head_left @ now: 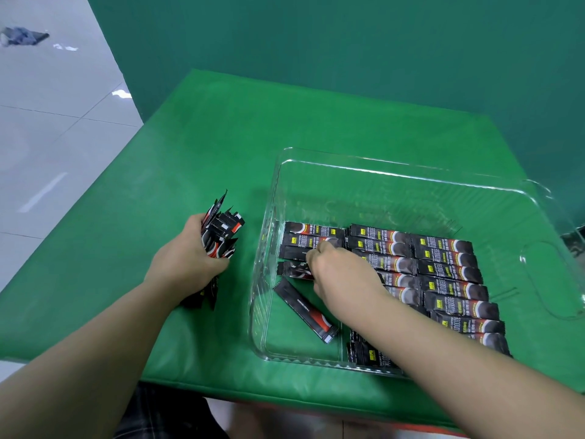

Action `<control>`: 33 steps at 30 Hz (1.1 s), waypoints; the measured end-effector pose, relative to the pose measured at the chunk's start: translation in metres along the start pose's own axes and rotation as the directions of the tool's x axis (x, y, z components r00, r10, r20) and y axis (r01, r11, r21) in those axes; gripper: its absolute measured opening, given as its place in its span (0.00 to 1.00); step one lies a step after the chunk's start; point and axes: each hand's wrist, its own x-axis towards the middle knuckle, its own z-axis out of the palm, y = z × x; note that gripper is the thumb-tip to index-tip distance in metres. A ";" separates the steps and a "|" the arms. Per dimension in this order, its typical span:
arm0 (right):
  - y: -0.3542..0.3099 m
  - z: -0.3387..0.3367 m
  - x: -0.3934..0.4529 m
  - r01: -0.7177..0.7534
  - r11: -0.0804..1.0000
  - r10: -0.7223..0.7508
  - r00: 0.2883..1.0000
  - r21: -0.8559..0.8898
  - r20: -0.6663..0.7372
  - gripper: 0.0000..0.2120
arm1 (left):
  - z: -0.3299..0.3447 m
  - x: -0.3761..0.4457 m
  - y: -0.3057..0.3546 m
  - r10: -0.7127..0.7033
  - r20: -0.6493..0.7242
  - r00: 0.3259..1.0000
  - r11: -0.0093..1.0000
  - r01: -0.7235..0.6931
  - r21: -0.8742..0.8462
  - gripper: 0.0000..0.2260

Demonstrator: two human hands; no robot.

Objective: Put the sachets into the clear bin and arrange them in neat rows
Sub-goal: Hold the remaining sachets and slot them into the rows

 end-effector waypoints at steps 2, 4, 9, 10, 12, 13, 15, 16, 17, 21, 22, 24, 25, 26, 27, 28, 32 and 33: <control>0.001 0.001 -0.001 0.005 1.000 -0.005 1.000 -0.004 -0.017 0.15 | 0.000 0.000 0.000 -0.001 0.002 1.000 1.000 0.001 -0.005 0.33; 0.000 0.001 -0.001 0.006 1.000 -0.006 1.000 -0.015 -0.026 0.15 | 0.000 0.000 0.000 -0.003 0.000 1.000 1.000 0.003 -0.008 0.33; -0.001 0.003 0.002 -0.010 0.999 0.009 1.000 -0.040 -0.019 0.18 | 0.000 0.000 0.001 -0.014 0.001 1.000 1.000 0.014 -0.012 0.33; -0.001 0.002 0.003 -0.014 0.999 0.014 1.000 -0.040 -0.019 0.18 | 0.000 0.000 0.001 -0.015 0.002 1.000 1.000 0.015 -0.012 0.33; 0.000 0.002 0.004 -0.026 0.999 0.025 0.999 -0.036 -0.019 0.19 | 0.000 0.000 0.001 -0.017 0.003 1.000 1.000 0.018 -0.011 0.33; 0.000 0.002 0.004 -0.032 0.999 0.031 0.999 -0.032 -0.020 0.20 | 0.000 0.000 0.001 -0.017 0.003 1.000 1.000 0.017 -0.011 0.33; 0.000 0.002 0.004 -0.039 0.999 0.038 0.999 -0.033 -0.027 0.19 | 0.000 0.000 0.001 -0.016 0.002 1.000 1.000 0.016 -0.011 0.33; -0.001 0.003 0.004 -0.040 0.999 0.039 0.999 -0.036 -0.031 0.19 | 0.000 0.000 0.001 -0.017 0.001 1.000 1.000 0.017 -0.013 0.33; -0.001 0.003 0.004 -0.041 0.998 0.040 0.999 -0.038 -0.036 0.19 | 0.000 0.000 0.001 -0.016 0.000 1.000 1.000 0.016 -0.016 0.33; -0.001 0.004 0.004 -0.036 0.999 0.035 0.998 -0.017 -0.043 0.20 | -0.001 -0.001 0.002 -0.018 0.000 1.000 1.000 0.018 -0.020 0.33; -0.001 0.003 0.004 -0.032 0.999 0.031 0.999 -0.013 -0.042 0.20 | -0.001 -0.001 0.002 -0.019 0.001 1.000 1.000 0.019 -0.021 0.33; 0.000 0.002 0.002 -0.025 1.000 0.025 0.999 -0.002 -0.047 0.19 | -0.001 -0.001 0.002 -0.018 0.002 1.000 1.000 0.018 -0.023 0.32; 0.001 0.001 0.001 -0.023 1.000 0.023 0.999 0.008 -0.049 0.18 | -0.001 0.000 0.002 -0.017 0.002 1.000 1.000 0.017 -0.024 0.32; 0.002 0.000 -0.001 -0.019 1.000 0.020 0.999 0.016 -0.046 0.16 | -0.001 0.000 0.002 -0.018 0.003 1.000 1.000 0.018 -0.024 0.32; 0.002 -0.001 -0.002 -0.012 1.000 0.013 0.999 0.025 -0.040 0.15 | -0.001 0.000 0.002 -0.017 0.004 1.000 1.000 0.017 -0.023 0.32; 0.001 -0.001 -0.003 -0.001 0.999 0.002 1.000 0.035 -0.030 0.12 | -0.001 0.000 0.002 -0.017 0.003 1.000 1.000 0.017 -0.022 0.32; -0.004 0.002 -0.003 0.052 0.996 -0.053 0.998 0.071 0.013 0.08 | 0.000 -0.001 0.001 -0.015 -0.002 1.000 1.000 0.015 -0.020 0.33; -0.005 0.003 -0.003 0.060 0.995 -0.062 0.998 0.074 0.021 0.08 | 0.000 -0.001 0.001 -0.015 -0.002 1.000 1.000 0.015 -0.020 0.34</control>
